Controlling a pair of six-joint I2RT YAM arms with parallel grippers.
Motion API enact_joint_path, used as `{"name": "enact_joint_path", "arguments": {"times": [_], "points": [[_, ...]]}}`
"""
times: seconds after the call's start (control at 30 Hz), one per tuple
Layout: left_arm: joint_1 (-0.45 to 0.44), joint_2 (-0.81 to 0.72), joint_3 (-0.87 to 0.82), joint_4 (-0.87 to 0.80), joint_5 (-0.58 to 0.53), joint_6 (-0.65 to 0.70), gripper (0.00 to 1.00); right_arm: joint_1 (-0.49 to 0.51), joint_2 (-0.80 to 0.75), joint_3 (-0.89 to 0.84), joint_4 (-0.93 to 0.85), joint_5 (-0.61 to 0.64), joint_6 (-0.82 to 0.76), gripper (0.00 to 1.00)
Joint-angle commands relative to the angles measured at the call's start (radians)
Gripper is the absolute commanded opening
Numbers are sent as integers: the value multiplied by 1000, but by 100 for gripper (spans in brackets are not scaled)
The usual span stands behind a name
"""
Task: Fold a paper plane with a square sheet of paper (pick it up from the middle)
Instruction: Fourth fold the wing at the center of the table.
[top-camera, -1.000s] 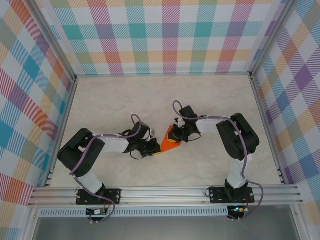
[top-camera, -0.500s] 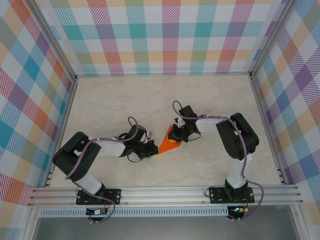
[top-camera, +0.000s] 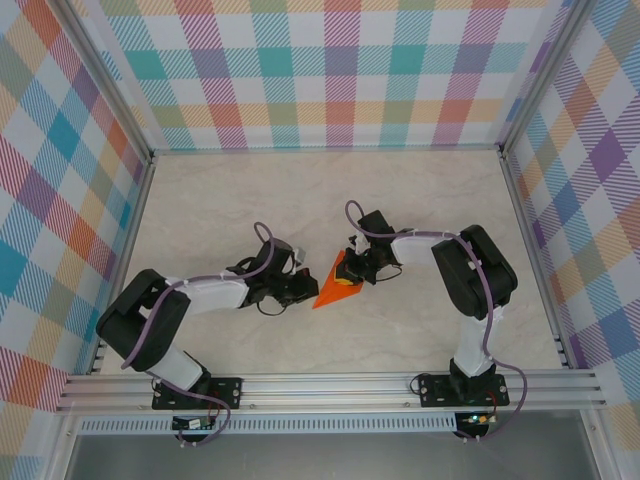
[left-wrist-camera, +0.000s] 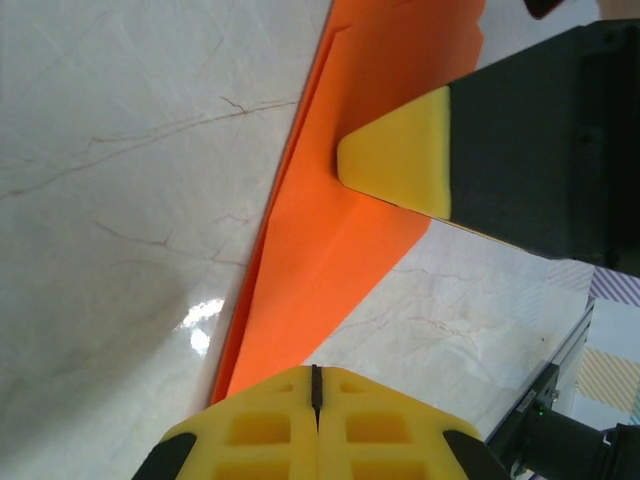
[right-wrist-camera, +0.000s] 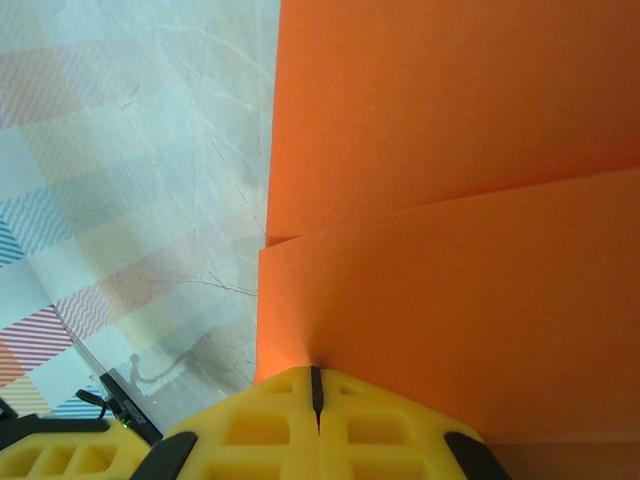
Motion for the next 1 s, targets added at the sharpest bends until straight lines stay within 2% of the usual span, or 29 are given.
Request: {"name": "enact_joint_path", "arguments": {"times": [0.0, 0.37, 0.63, 0.83, 0.97], "points": [[-12, 45, 25, 37, 24, 0, 0, 2, 94, -38, -106, 165, -19, 0], [-35, 87, -17, 29, -2, -2, 0, 2, 77, -34, -99, 159, -16, 0], [-33, 49, -75, -26, -54, 10, 0, 3, 73, -27, -117, 178, -31, 0], [-33, 7, -98, 67, -4, -19, 0, 2, 73, -26, -130, 203, -39, 0], [-33, -25, -62, 87, -29, -27, 0, 2, 69, -36, -123, 206, -38, 0]]}}
